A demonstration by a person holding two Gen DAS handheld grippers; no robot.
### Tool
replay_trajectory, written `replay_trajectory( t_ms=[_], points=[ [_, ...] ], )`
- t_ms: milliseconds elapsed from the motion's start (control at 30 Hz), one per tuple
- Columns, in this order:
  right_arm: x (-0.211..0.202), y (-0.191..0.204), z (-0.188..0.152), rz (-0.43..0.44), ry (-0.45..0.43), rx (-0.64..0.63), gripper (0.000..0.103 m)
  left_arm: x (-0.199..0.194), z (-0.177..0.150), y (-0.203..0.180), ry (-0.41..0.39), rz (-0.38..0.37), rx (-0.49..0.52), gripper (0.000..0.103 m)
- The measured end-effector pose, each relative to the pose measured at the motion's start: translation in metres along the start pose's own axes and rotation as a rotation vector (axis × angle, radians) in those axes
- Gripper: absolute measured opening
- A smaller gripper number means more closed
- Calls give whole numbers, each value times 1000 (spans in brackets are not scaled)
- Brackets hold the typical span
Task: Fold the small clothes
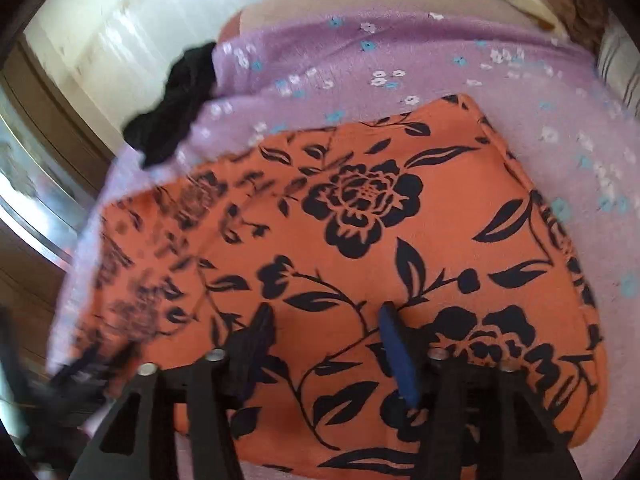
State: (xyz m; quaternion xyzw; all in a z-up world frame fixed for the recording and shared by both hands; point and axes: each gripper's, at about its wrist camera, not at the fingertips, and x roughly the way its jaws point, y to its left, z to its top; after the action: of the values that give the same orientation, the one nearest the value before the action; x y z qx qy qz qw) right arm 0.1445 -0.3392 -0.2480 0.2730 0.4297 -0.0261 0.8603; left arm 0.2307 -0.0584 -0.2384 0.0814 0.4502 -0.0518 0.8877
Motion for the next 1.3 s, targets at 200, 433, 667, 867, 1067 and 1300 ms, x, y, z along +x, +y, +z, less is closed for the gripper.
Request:
replay_trajectory(
  t_ms=[200, 433, 667, 867, 1067, 1300],
  points=[
    [-3, -20, 2, 141, -16, 85, 69, 12, -7, 2, -5, 6, -9, 103],
    [9, -19, 13, 290, 13, 144, 100, 26, 7, -1, 140, 19, -28, 103],
    [13, -22, 21, 315, 63, 194, 103, 28, 4, 1, 120, 13, -28, 103],
    [10, -8, 22, 244, 88, 127, 102, 13, 7, 4, 153, 39, -45, 103],
    [-38, 12, 25, 243, -94, -6, 102, -37, 10, 16, 12, 97, -39, 103],
    [-12, 14, 11, 83, 14, -32, 99, 10, -5, 25, 127, 112, -24, 103]
  ],
)
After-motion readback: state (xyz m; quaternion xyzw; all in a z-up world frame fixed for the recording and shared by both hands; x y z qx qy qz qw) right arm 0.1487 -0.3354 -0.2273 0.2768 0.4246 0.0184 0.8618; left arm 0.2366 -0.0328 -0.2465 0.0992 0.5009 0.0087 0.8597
